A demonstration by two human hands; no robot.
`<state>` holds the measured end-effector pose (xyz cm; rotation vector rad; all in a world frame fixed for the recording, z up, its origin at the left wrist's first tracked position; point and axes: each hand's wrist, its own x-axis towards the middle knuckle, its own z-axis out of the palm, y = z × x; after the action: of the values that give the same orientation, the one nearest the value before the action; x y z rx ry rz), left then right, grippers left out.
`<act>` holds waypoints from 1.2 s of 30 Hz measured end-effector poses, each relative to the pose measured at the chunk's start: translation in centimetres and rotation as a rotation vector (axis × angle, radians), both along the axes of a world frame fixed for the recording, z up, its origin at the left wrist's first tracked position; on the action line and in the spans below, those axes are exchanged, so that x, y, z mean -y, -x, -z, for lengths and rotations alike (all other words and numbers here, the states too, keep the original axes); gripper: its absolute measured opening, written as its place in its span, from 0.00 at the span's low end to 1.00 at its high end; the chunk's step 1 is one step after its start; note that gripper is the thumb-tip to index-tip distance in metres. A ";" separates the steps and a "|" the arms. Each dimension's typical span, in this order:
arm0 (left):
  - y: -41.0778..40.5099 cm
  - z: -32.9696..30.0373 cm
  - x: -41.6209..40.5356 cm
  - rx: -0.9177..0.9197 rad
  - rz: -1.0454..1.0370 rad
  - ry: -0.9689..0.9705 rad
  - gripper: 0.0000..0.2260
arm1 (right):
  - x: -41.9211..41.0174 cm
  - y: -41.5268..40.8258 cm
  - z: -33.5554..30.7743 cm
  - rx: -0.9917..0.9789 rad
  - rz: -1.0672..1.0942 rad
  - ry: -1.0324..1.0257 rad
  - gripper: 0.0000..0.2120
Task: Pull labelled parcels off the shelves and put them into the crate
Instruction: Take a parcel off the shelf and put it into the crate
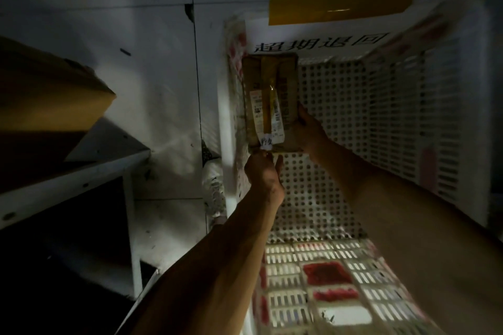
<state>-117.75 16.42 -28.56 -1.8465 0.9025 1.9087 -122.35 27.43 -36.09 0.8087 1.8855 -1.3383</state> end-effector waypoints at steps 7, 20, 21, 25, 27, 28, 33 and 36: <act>-0.5 -0.2 0.4 -0.026 -0.006 -0.016 0.16 | 0.1 0.2 -0.6 -0.005 -0.040 -0.020 0.24; -1.2 -0.1 1.0 -0.047 0.051 -0.018 0.16 | 0.4 0.2 -1.0 -0.021 -0.181 -0.097 0.24; -1.2 -0.1 1.0 -0.046 0.057 -0.022 0.16 | 0.6 0.1 -1.4 -0.011 -0.187 -0.101 0.24; -1.0 -0.7 1.4 -0.015 0.081 -0.039 0.15 | 1.9 -0.1 -2.1 0.065 -0.201 -0.135 0.33; -1.0 -1.2 1.5 -0.013 0.095 -0.042 0.15 | 2.5 -0.1 -3.0 0.080 -0.206 -0.187 0.35; -1.0 -1.5 1.6 -0.020 0.104 -0.044 0.15 | 2.7 -0.2 -3.3 0.049 -0.193 -0.190 0.35; -1.6 -1.9 1.5 -0.030 0.161 -0.002 0.15 | 2.5 -1.7 -5.1 -0.036 -0.180 -0.097 0.36; -2.3 -3.6 1.0 -0.057 0.152 -0.025 0.17 | 1.7 -2.7 -7.2 -0.069 -0.238 -0.047 0.35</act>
<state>-115.41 15.37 -24.91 -1.6660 1.0024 1.8794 -119.65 25.71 -28.84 0.5462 2.0031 -1.1909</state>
